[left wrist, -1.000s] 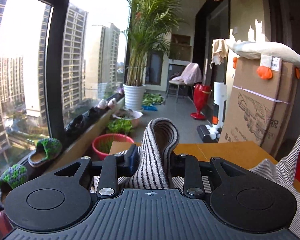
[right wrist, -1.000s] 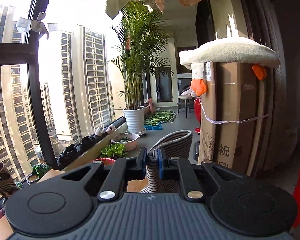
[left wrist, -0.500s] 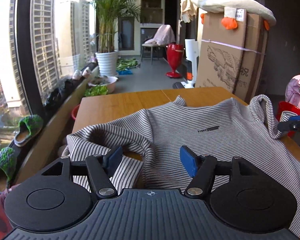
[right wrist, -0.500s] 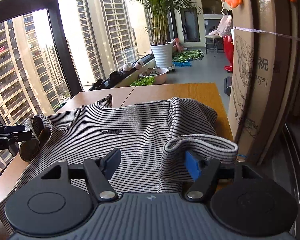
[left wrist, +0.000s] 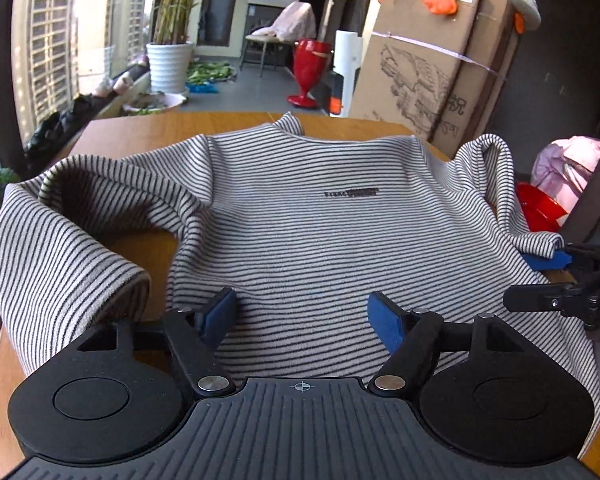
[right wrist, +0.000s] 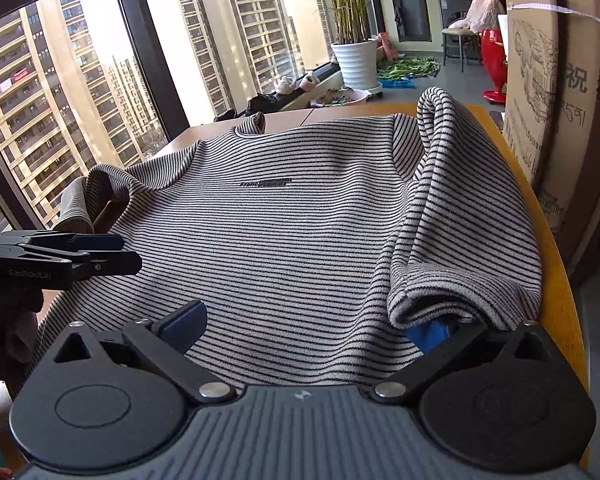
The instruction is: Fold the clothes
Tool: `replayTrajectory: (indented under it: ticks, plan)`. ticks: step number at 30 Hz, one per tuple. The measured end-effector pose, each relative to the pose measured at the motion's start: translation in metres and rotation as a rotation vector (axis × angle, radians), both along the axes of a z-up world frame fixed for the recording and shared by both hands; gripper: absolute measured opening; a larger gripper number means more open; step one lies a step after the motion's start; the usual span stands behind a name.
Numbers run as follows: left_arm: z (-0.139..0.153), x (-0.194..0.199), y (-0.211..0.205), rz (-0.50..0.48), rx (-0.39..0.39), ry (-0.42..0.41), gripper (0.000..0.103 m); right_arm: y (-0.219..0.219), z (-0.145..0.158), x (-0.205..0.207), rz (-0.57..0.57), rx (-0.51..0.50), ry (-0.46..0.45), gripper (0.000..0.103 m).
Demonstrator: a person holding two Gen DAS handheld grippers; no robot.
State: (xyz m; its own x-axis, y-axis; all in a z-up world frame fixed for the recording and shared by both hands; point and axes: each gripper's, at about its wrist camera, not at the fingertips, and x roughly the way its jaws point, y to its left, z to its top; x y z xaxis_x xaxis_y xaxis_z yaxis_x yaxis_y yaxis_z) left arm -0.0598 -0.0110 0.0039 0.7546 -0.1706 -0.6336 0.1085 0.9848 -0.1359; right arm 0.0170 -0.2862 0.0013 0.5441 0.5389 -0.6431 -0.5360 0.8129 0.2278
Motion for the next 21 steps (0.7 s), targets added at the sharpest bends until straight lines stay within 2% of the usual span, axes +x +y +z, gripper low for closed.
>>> replayTrajectory:
  ticks: [5,9,12,14,16,17,19,21]
  plan:
    - [-0.001,0.034,0.009,0.027,0.052,-0.014,0.077,0.018,-0.002,0.035,-0.010,-0.017,-0.019,0.103]
    - [-0.001,0.057,0.015,0.056,0.044,-0.022,0.077,0.027,-0.002,0.055,-0.016,-0.047,-0.034,0.103]
    - [0.006,0.049,0.016,0.079,0.033,-0.035,0.077,0.029,-0.003,0.059,-0.011,-0.061,-0.042,0.103]
    - [0.021,0.028,0.025,0.098,-0.045,-0.077,0.078,0.028,-0.003,0.055,-0.005,-0.064,-0.052,0.103]
    - [0.038,0.007,0.040,0.169,-0.082,-0.150,0.078,0.027,-0.003,0.051,-0.005,-0.063,-0.060,0.103]
    - [0.047,-0.002,0.049,0.235,-0.062,-0.192,0.080,0.027,-0.003,0.050,-0.006,-0.064,-0.062,0.103]
    - [0.061,-0.014,0.066,0.391,0.025,-0.264,0.081,0.027,-0.002,0.050,-0.009,-0.067,-0.064,0.103]
    - [0.063,-0.014,0.083,0.491,0.096,-0.256,0.082,0.026,-0.001,0.050,-0.010,-0.066,-0.064,0.103]
